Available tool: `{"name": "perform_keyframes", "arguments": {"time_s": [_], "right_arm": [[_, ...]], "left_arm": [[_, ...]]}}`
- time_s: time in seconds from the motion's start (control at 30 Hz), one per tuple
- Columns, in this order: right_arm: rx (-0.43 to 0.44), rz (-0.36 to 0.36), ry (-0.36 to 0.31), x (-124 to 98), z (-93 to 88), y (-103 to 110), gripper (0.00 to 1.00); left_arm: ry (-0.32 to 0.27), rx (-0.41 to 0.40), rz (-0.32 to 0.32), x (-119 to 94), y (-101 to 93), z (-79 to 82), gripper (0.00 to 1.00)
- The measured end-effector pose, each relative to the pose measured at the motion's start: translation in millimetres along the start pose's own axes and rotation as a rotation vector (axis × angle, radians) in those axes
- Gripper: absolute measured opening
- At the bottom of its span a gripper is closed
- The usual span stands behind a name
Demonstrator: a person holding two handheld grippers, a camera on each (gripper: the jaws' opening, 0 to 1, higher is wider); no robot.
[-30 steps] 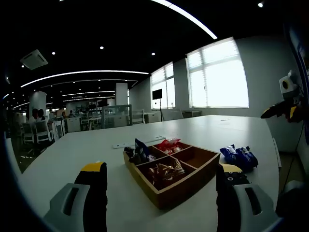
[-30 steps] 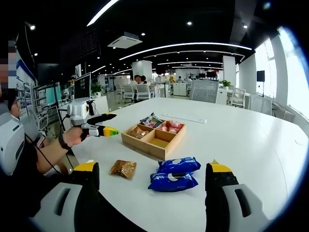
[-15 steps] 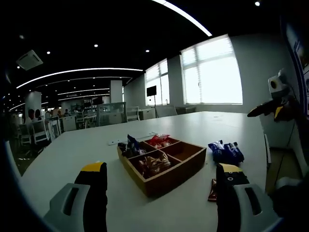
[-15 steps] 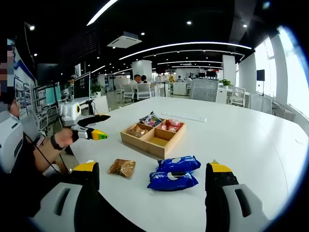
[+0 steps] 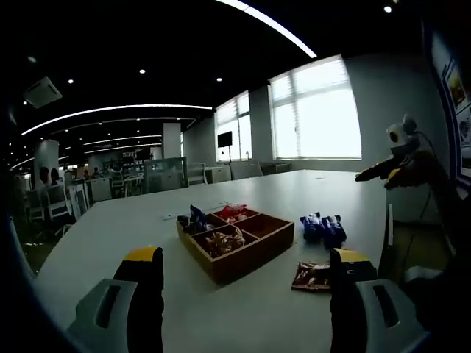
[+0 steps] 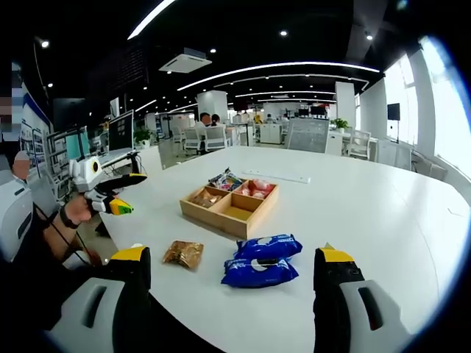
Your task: Pick up the scattered marshmallows, QQ candies, Oreo cookies, and mixed nuts on the table and sort them into separate containers
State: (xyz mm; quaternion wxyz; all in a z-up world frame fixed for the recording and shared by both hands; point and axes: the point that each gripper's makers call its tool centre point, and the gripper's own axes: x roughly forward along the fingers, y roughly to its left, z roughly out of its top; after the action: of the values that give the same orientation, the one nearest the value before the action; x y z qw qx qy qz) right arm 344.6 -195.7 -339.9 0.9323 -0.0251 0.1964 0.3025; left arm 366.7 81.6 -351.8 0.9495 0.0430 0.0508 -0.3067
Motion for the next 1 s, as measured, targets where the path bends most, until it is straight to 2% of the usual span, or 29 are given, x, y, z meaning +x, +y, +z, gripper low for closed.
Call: {"name": "perform_keyframes", "arguments": {"time_s": [0.33,0.87,1.0], "right_arm": [[-0.016,0.009,-0.001,1,2.1,5,0.87],[-0.047,0.063,0.009,12,0.1,25,0.87],[-0.061,0.08,-0.007,16,7.2,32,0.86]], "left_arm": [[-0.009,0.009,-0.036,-14,-16.6,13.6,0.97],[0.025,0.024,-0.025,-15,-9.1,8.0,0.97],[0.03,0.031,-0.016,-18,-3.7,8.7,0.97]]}}
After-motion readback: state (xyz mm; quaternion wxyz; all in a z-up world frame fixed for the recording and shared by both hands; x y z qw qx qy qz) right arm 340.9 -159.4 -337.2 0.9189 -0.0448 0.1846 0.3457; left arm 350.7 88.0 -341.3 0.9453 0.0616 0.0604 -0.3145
